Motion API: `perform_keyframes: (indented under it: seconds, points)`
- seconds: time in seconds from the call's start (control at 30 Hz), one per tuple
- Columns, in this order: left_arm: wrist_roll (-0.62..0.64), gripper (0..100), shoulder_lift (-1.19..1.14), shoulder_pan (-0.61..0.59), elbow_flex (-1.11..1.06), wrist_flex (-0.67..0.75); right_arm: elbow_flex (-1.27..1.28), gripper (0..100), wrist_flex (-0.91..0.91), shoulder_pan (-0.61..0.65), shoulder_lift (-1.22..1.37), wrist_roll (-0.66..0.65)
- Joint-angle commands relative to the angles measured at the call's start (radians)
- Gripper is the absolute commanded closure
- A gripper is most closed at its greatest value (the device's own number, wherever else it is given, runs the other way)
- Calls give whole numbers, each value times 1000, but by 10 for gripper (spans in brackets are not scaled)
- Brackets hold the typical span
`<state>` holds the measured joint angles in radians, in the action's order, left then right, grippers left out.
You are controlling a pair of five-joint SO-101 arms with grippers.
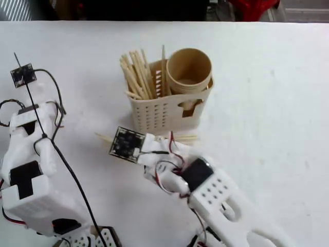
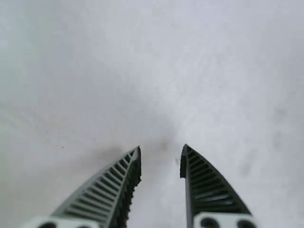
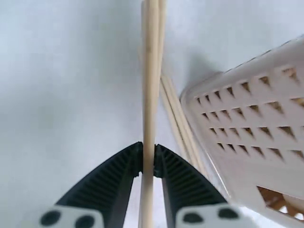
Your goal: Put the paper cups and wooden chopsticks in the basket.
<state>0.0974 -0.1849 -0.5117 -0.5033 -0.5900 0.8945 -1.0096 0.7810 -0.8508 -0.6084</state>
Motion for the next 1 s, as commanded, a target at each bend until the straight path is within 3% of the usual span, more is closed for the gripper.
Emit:
perform_keyframes:
  seconds: [0.0,0.17,0.6,0.77,0.97]
  points:
    - [6,843,7,22,20,15,-14,982,-2,2,-79,8]
    - [6,843,7,22,20,12,-6,982,33,5,22,-2]
    - [6,843,7,22,20,11,-31,966,312,7,691,-2]
    - [6,843,7,21,20,9,-44,901,312,-1,719,-2]
    - [6,843,7,21,20,9,-43,902,306,-1,705,-2]
